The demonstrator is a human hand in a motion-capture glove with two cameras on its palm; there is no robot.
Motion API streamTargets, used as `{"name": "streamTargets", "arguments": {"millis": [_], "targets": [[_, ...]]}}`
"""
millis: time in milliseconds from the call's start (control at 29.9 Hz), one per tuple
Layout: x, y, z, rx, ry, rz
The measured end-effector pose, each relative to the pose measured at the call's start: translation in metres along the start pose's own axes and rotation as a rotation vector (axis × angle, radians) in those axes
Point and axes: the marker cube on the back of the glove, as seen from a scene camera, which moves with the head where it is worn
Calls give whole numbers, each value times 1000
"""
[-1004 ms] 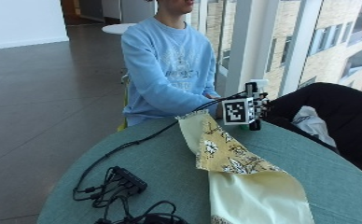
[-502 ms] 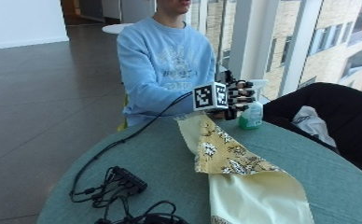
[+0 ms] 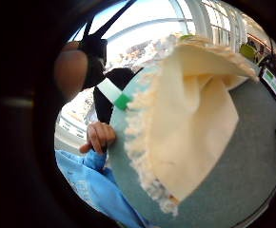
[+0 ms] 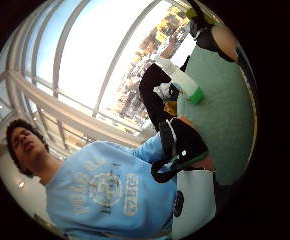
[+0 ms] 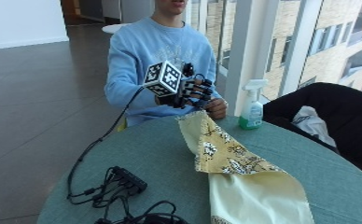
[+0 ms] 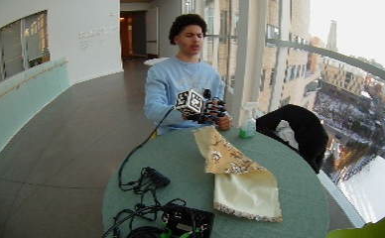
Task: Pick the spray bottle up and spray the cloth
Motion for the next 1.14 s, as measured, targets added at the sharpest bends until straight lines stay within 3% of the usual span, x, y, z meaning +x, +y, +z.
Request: {"name": "streamTargets", "arguments": {"millis": [402, 1138], "targets": [[83, 83, -73, 12, 436, 201], [110, 117, -91, -13, 527, 317]]}}
